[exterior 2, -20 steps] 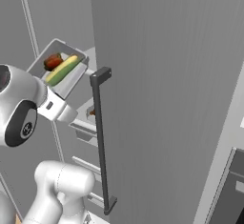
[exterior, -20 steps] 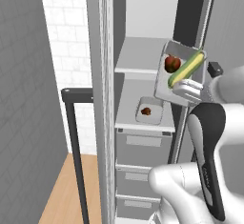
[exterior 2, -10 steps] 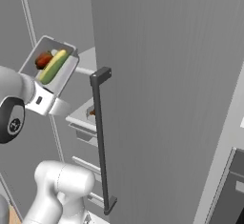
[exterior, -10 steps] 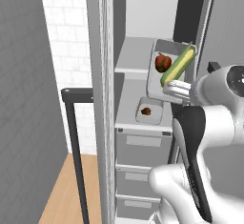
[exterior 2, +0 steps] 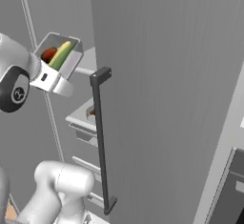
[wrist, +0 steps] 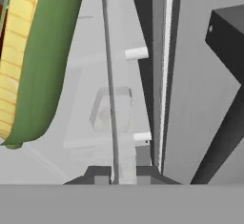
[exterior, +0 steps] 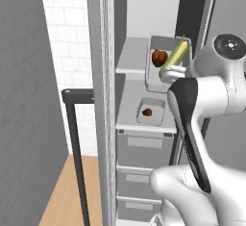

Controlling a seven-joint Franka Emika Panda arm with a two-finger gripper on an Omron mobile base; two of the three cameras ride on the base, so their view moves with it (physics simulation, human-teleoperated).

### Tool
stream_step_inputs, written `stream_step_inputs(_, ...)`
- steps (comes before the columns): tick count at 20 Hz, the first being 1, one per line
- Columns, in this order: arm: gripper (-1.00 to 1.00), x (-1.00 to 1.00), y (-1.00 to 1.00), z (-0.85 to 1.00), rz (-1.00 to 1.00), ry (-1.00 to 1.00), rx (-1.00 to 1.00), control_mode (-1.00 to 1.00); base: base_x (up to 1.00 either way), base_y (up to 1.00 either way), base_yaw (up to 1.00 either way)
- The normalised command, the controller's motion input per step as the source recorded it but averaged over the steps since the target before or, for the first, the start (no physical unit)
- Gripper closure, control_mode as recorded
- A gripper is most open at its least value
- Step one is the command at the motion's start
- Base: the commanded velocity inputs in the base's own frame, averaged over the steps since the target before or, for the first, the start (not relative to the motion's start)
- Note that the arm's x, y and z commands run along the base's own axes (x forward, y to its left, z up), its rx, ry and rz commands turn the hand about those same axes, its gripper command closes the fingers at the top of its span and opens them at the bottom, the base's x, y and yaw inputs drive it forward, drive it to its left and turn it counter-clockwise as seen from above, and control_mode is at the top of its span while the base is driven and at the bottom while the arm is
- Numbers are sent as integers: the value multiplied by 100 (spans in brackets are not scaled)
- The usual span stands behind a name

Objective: Take the meat container that has the chicken drumstick and place it on the second highest rack of the freezer. Then take the vegetable container that has the corn and bell pepper and place it on the highest rack of the freezer.

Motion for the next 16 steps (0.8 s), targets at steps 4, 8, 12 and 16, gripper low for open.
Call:
stream_step_inputs(4,100,53,0,24,0,17,0,-100,0,0,0)
stream_step_inputs(8,100,26,0,-11,0,1,0,-100,0,0,0)
stream_step_inputs(12,100,40,0,-51,0,1,0,-100,0,0,0)
stream_step_inputs(16,100,36,0,-8,0,4,-4,-100,0,0,0)
